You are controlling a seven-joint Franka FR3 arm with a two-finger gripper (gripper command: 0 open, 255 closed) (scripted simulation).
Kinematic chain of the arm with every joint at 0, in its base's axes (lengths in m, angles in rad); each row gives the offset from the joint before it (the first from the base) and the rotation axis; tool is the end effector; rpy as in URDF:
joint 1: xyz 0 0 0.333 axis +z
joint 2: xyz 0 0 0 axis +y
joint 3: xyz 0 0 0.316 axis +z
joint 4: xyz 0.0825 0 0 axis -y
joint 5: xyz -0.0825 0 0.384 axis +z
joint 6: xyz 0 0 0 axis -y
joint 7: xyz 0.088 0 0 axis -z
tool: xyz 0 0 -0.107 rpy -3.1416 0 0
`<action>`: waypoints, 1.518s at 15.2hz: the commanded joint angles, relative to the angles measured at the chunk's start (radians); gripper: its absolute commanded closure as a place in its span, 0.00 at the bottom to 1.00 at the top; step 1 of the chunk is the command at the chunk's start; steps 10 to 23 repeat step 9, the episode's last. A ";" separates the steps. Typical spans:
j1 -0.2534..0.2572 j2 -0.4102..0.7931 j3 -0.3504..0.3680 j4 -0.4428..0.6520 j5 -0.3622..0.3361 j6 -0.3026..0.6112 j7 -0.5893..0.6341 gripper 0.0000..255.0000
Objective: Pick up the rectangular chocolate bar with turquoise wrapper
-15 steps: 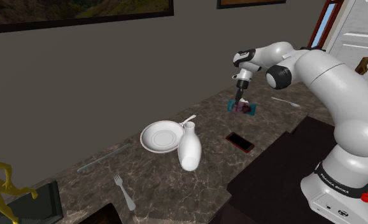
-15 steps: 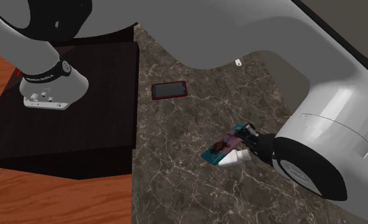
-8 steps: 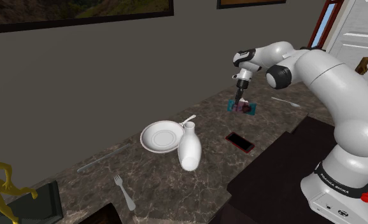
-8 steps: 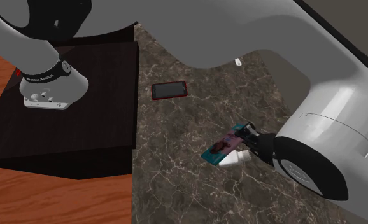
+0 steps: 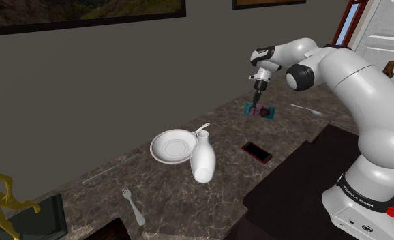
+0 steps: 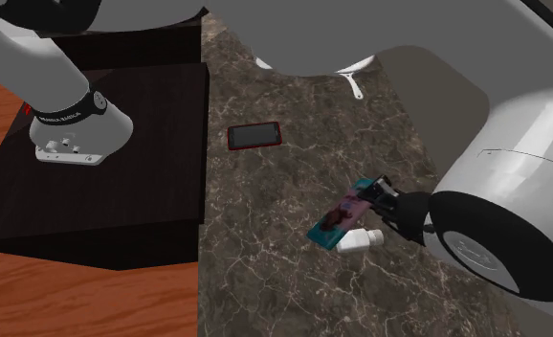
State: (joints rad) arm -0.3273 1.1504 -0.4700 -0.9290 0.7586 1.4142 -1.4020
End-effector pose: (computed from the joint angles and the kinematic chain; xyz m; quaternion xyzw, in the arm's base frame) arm 0.6326 -0.3521 0.1723 -0.9028 -0.2924 0.0103 0.3152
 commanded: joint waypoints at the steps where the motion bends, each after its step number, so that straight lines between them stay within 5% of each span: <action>1: 0.002 -0.019 -0.004 -0.008 -0.003 -0.012 0.003 1.00; 23: 0.006 -0.067 -0.013 -0.012 -0.012 -0.053 0.017 1.00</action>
